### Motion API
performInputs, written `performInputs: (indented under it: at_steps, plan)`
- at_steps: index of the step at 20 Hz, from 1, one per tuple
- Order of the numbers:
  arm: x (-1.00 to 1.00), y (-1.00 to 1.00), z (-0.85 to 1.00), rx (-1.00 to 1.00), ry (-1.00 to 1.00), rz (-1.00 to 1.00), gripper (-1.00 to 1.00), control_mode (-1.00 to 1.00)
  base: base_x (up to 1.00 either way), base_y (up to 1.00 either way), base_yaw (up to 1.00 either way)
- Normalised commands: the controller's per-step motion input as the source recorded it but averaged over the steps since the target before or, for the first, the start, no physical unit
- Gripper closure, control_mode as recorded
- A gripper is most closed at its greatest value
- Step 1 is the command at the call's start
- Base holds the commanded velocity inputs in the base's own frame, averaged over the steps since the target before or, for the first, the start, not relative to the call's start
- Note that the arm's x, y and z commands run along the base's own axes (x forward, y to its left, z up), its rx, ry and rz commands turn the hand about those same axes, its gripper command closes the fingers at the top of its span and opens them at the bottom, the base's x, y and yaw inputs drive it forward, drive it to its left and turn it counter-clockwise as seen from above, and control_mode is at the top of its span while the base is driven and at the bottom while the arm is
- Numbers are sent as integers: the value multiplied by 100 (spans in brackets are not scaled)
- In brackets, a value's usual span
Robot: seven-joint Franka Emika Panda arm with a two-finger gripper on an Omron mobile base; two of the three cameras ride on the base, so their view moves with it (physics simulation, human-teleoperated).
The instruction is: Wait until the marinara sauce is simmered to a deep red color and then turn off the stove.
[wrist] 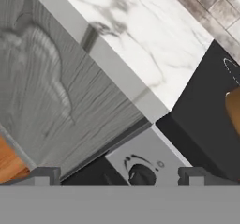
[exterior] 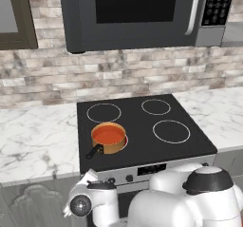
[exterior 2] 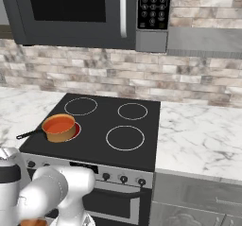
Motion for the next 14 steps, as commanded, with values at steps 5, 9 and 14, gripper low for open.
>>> performInputs:
  at_steps: [5, 9, 14]
  plan:
    - [-13, 0, -6, -10, 15, -3, -100, -100, 0, 0, 0]
    - [0, 14, -10, -22, 11, 0, -100, -100, 0, 0, 0]
    - [0, 1, -6, -9, 0, 2, -100, -100, 0, 0, 0]
